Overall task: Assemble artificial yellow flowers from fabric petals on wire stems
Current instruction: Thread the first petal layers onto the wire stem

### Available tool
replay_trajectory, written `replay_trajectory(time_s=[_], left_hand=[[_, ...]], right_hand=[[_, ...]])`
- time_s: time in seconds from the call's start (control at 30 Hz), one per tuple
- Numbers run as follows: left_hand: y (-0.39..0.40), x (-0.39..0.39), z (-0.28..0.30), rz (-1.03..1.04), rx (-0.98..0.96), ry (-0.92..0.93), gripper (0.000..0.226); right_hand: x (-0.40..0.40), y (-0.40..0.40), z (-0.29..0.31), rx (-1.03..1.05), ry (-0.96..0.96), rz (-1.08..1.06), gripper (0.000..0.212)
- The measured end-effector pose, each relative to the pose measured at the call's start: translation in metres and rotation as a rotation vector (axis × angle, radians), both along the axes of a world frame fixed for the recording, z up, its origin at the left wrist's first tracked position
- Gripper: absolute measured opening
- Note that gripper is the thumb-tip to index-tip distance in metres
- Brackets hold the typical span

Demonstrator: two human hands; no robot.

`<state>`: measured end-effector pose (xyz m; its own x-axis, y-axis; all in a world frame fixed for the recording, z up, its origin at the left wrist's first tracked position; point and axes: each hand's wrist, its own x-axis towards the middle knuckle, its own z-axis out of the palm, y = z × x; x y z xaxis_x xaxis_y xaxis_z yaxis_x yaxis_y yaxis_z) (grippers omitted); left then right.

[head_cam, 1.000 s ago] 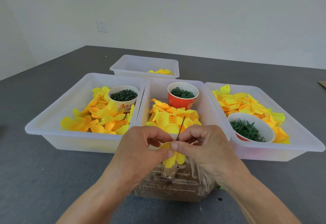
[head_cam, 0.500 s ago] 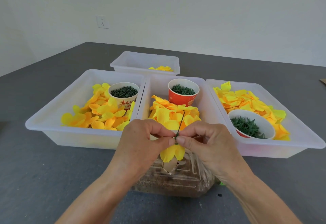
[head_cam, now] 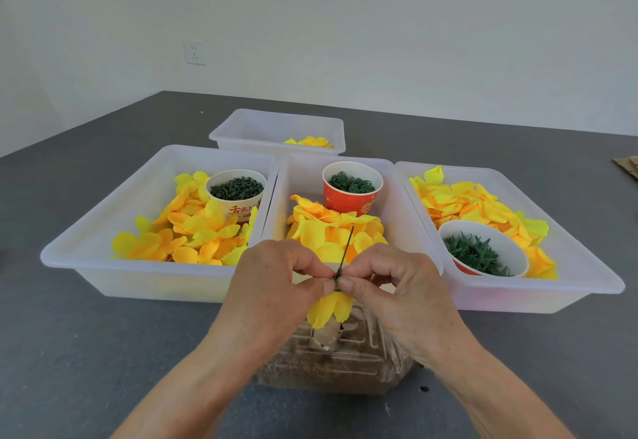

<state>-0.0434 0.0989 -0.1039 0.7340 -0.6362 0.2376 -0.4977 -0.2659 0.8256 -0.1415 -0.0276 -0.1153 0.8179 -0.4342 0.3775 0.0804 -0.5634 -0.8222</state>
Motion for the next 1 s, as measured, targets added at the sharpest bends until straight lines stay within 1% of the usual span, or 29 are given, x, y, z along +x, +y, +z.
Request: replay_trajectory(time_s=[0.1,0.3,0.37,0.43,0.47,0.53,0.6,0.67,0.7,0.73,0.83,0.9,1.0], left_hand=[[0.001,0.000,0.000,0.001,0.017,-0.022,0.024],[0.000,0.000,0.002,-0.013,0.027,-0.047,0.024],[0.001,0.003,0.004,-0.048,0.022,-0.010,0.023],[0.002,0.007,0.006,-0.102,0.022,0.051,0.019],[0.003,0.010,0.007,-0.134,0.023,0.091,0.016],[0.004,0.016,0.010,-0.192,-0.003,0.187,0.010],[0.001,0.024,0.011,-0.195,-0.058,0.255,0.010],[-0.003,0.033,0.011,-0.131,-0.115,0.262,0.014],[-0.005,0.038,0.010,-0.095,-0.130,0.247,0.016],[-0.008,0.044,0.010,-0.065,-0.139,0.232,0.017],[-0.017,0.056,0.008,0.000,-0.152,0.226,0.014],[-0.023,0.064,0.006,0.038,-0.164,0.214,0.015],[-0.033,0.074,0.007,0.078,-0.168,0.196,0.016]], right_hand=[[0.000,0.000,-0.001,-0.009,0.000,0.000,0.028],[0.000,-0.002,-0.001,0.010,0.024,0.007,0.021],[-0.001,-0.005,0.003,0.044,0.053,0.045,0.022],[-0.001,-0.011,0.010,0.101,0.080,0.105,0.017],[0.001,-0.016,0.014,0.129,0.077,0.102,0.013],[0.012,-0.032,0.019,0.134,0.037,-0.004,0.012],[0.029,-0.051,0.020,0.055,0.042,-0.139,0.014],[0.050,-0.069,0.018,-0.052,0.119,-0.225,0.007],[0.060,-0.076,0.015,-0.125,0.186,-0.257,0.008],[0.070,-0.083,0.011,-0.197,0.262,-0.276,0.017],[0.094,-0.098,-0.003,-0.317,0.423,-0.267,0.036],[0.104,-0.101,-0.011,-0.366,0.485,-0.246,0.039],[0.112,-0.104,-0.017,-0.474,0.566,-0.239,0.039]])
